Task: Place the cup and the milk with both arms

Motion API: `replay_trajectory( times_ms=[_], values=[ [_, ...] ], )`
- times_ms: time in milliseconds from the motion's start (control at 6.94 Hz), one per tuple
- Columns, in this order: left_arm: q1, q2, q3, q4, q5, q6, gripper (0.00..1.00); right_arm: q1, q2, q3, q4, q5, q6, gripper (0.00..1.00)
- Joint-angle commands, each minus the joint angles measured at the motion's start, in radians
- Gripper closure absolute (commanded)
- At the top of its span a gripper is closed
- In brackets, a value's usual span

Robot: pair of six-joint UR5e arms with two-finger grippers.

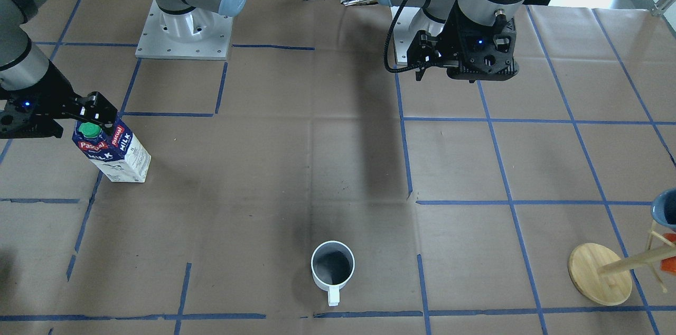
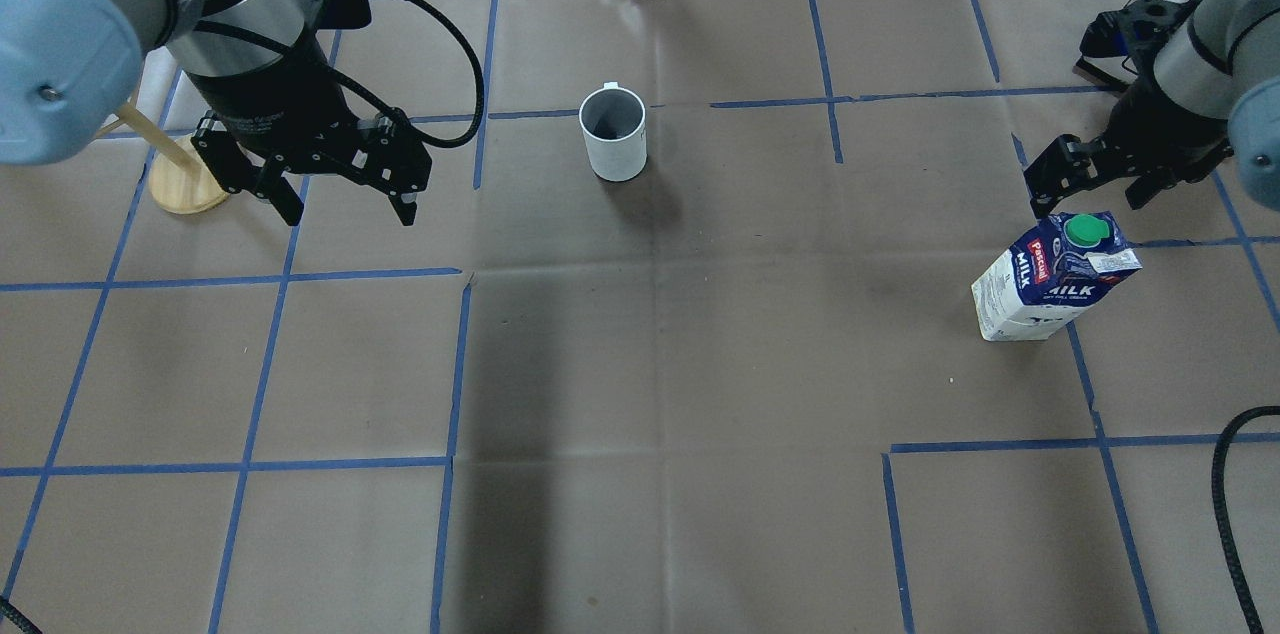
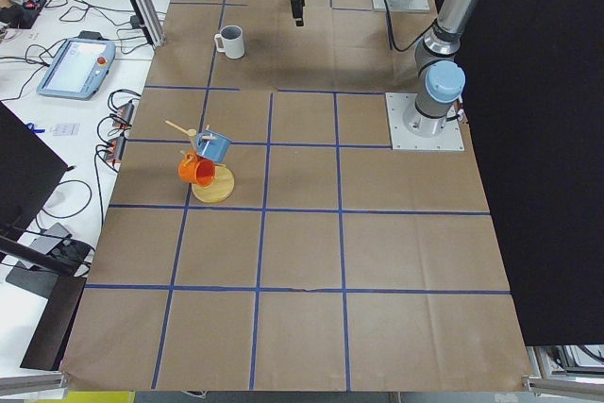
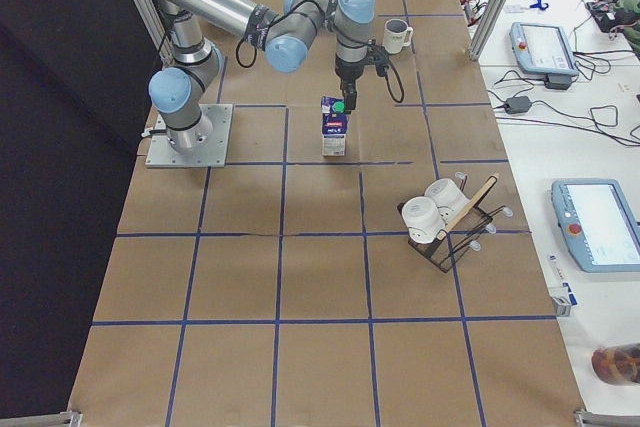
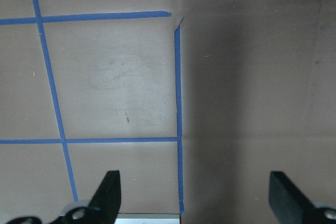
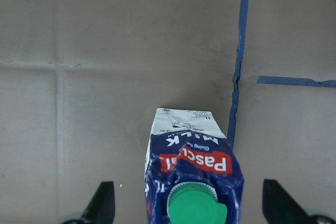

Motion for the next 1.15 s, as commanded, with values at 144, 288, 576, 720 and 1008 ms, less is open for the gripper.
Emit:
replay_trajectory(
  times_ms=[144, 288, 576, 720, 1008],
  values=[
    [0.040, 0.006, -0.012, -0.009, 0.000, 0.008, 0.00, -0.001, 0.000, 0.073, -0.045, -0.006, 0.003, 0.00],
    [0.037, 0.011, -0.011, -0.008, -0.004, 0.011, 0.00, -0.002, 0.001, 0.076, -0.038, -0.027, 0.003, 0.00],
    [0.035, 0.011, -0.012, -0.008, -0.003, 0.011, 0.00, -0.002, 0.001, 0.079, -0.029, -0.069, 0.004, 0.00],
    [0.037, 0.009, -0.012, -0.008, -0.001, 0.011, 0.00, -0.002, 0.001, 0.079, -0.029, -0.067, 0.006, 0.00],
    [0.034, 0.011, -0.014, -0.009, -0.003, 0.011, 0.00, -0.002, 0.001, 0.075, -0.044, -0.053, 0.007, 0.30]
  ],
)
